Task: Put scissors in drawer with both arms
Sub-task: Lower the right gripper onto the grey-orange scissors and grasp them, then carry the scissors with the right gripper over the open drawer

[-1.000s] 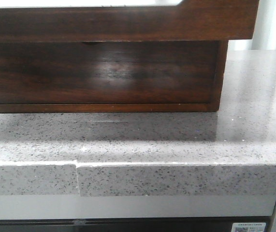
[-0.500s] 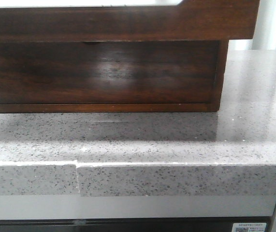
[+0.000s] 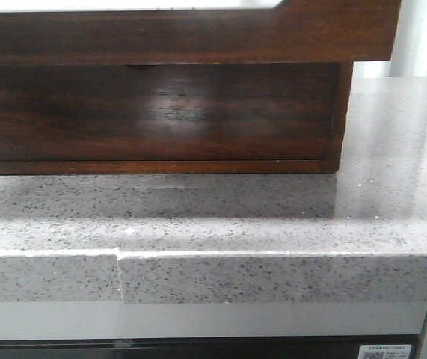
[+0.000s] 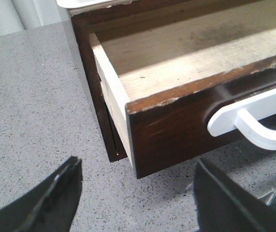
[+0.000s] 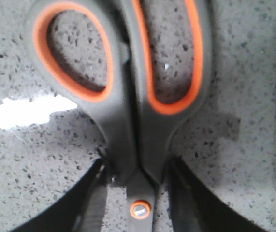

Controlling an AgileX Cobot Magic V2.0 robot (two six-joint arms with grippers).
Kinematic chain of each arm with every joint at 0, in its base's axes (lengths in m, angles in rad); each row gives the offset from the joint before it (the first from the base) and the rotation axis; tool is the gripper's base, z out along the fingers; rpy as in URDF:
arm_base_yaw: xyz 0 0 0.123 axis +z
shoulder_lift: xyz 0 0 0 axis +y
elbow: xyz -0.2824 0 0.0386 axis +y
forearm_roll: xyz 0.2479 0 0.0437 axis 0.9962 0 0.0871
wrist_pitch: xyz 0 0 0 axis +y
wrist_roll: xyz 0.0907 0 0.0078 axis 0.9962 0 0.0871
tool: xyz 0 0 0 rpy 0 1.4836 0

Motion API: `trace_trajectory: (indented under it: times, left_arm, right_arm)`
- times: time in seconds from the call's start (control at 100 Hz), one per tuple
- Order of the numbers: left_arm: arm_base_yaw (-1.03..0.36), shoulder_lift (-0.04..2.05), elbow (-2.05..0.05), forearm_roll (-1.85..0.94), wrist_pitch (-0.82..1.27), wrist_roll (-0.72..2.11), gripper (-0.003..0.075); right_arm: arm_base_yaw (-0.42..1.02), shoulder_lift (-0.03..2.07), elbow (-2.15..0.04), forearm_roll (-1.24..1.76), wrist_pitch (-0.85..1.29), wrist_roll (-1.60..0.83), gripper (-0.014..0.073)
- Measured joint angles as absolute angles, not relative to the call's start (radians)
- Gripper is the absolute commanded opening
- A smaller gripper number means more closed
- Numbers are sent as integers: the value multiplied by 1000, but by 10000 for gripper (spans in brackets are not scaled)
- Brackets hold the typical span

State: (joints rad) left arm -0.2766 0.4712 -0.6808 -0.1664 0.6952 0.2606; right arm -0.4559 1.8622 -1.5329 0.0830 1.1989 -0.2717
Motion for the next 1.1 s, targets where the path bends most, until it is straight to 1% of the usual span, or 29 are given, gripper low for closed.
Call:
trace_trajectory:
  times: [0.1, 0.36, 0.46, 0.9, 1.1]
  left_arm:
    - [-277, 471, -681, -166, 694, 260, 459]
    - [-277, 471, -681, -167, 694, 260, 459]
    - [-277, 471, -681, -169, 694, 260, 459]
    - [-277, 471, -681, -169, 692, 258, 459]
    - [-277, 471, -681, -169, 689, 258, 459]
  right_arm:
    - [-456, 1861, -1533, 83, 1203, -281, 164]
    - [-456, 1861, -1535, 87, 1209, -303, 48]
    - [-456, 1861, -1535, 87, 1211, -305, 22]
    - [-452, 1855, -1535, 99, 1211, -315, 20]
    - [-413, 1761, -1577, 101, 1218, -323, 20]
